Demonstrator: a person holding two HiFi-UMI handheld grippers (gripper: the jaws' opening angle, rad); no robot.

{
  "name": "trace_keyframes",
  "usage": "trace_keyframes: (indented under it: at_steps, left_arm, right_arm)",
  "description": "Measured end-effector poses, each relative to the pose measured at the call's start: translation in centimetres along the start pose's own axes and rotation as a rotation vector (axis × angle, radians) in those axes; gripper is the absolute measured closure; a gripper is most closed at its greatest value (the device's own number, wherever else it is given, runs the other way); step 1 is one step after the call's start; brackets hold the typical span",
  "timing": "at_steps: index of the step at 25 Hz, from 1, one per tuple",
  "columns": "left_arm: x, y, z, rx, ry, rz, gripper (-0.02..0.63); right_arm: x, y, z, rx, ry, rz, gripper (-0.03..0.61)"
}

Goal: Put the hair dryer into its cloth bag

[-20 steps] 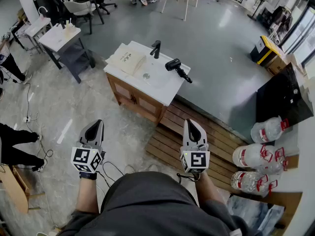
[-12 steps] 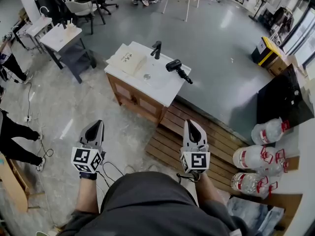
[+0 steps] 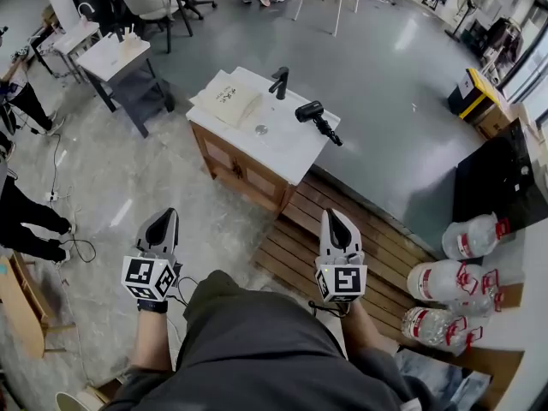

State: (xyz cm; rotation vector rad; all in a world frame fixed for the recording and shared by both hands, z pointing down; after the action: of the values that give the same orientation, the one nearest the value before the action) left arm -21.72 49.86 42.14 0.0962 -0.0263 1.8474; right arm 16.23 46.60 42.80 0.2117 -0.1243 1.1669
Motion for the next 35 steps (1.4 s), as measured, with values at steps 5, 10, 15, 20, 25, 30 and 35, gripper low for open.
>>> trace_keyframes:
  at_steps: [5, 10, 15, 20, 25, 30, 35]
  left_arm:
    - [-1.3, 1.0, 1.1, 0.012, 0.008, -0.011, 0.612]
    - [-5.9, 3.6, 1.9, 0.022, -0.003, 0.017, 0.612]
    - [-13.4, 7.3, 3.7, 0.052, 0.001, 0.083, 0.612]
    - [-21.0, 11.8, 3.4, 0.056, -0.010, 0.144, 0.612]
    - [-27.3, 16.4, 4.0, 0.077, 0.012, 0.178, 0.612]
    - [-32.9, 20.8, 4.6, 0.084, 0.053, 0.237, 0.612]
    - [-38.2, 23.8, 5.1, 0.097, 0.089, 0.322, 0.612]
  right_arm:
    - [-1.8, -0.6, 1.2, 0.004, 0.010, -0.003, 0.577]
    - [-5.2, -1.3, 2.1, 0.033, 0.019, 0.029, 0.578]
    - [-10.1, -2.3, 3.5, 0.071, 0.044, 0.105, 0.578]
    - [-17.3, -2.7, 4.2, 0.090, 0.055, 0.156, 0.578]
    - [-24.4, -2.4, 5.5, 0.103, 0.080, 0.187, 0.578]
    - [-30.5, -2.2, 6.1, 0.115, 0.103, 0.241, 0.578]
    - [-35.5, -1.9, 6.6, 0.126, 0.128, 0.312, 0.577]
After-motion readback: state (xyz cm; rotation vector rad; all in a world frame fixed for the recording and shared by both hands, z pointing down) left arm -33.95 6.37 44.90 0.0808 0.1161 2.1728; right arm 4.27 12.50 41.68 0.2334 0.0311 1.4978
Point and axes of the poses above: the fingertips, and each gripper's own axes: x backward along the fingers, y to its left, z out of its underside, the point moved 6 cm from there along x, backward along the fingers, and after that the axes turned 15 degrees about -y, right-handed, at the moved point
